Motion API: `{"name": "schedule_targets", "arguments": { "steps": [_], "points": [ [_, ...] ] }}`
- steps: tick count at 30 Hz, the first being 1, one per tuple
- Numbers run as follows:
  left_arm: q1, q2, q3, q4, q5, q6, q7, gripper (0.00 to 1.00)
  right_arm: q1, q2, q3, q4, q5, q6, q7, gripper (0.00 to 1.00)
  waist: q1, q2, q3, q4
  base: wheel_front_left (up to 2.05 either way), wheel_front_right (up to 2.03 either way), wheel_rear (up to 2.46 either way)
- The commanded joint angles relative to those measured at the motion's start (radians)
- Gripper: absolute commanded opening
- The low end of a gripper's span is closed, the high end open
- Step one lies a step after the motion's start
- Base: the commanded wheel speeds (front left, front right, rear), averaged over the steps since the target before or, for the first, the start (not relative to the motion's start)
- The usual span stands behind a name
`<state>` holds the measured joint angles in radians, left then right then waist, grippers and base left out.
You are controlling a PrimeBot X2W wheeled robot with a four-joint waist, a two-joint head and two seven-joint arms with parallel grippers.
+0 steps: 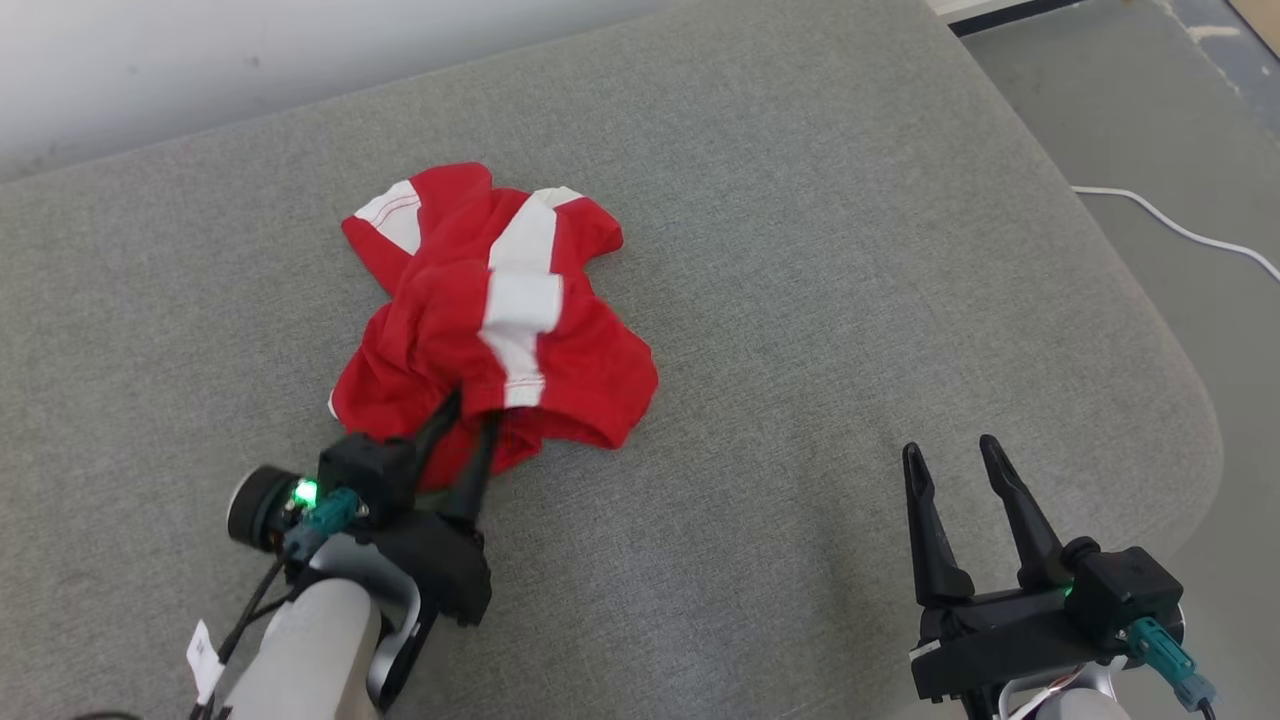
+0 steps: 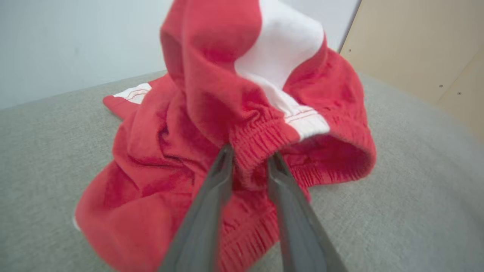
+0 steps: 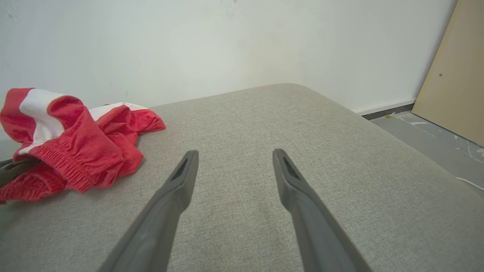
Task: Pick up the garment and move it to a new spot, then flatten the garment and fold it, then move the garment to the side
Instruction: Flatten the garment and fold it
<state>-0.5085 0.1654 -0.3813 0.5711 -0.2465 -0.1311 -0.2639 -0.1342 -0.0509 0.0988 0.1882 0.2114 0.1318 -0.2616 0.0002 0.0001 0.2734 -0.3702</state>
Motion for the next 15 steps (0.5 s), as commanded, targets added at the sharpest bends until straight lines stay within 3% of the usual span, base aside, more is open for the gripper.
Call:
{"name": "schedule_targets", "arguments": {
  "steps": [1, 8, 15],
  "points": [
    [-0.017, -0.001, 0.005, -0.006, 0.001, 0.002, -0.001, 0.0, -0.002, 0.001, -0.001, -0.001, 0.009, -0.002, -0.005, 1.0, -0.0002, -0.0001, 0.0, 0.011, 0.0, 0.0, 0.0],
    [-0.043, 0.002, 0.078, -0.076, 0.011, 0.002, -0.001, 0.0, 0.001, 0.001, -0.001, 0.001, 0.005, -0.002, -0.005, 1.0, -0.0002, -0.0001, -0.018, 0.052, 0.0, 0.0, 0.0],
    [-0.056, 0.061, 0.14, -0.228, 0.047, 0.002, -0.001, 0.0, 0.014, 0.001, -0.005, 0.009, 0.001, -0.002, -0.005, 1.0, -0.0002, -0.0001, -0.047, 0.114, 0.0, 0.0, 0.0]
  ]
}}
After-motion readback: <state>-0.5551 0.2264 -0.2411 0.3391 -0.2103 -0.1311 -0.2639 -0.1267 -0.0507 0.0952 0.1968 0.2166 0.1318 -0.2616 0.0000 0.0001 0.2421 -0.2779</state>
